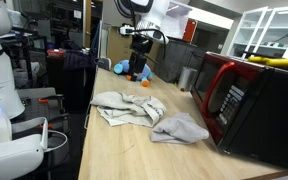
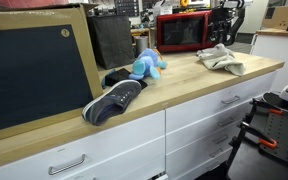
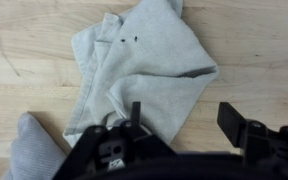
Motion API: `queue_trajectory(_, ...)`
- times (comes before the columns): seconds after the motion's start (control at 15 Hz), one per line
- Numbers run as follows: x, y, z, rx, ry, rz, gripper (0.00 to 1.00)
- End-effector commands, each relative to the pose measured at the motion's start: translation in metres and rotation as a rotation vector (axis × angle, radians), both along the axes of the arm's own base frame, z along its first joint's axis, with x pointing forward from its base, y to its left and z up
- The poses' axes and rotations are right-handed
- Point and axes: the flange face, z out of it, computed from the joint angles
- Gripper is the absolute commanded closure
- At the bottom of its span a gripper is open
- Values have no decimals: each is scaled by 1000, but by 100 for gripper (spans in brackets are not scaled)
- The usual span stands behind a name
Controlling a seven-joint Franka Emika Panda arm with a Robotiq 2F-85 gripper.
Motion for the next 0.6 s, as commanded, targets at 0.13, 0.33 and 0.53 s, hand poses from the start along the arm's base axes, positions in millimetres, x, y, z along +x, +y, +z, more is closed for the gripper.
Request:
queue_trajectory(0.13,-1,-20,-10,-38,1,-68,0)
queue_trajectory(0.33,-9,-42,-21,-72,0,-105,0)
queue_trajectory(0.53,-15,-58,-34,-91,-7,-131,0)
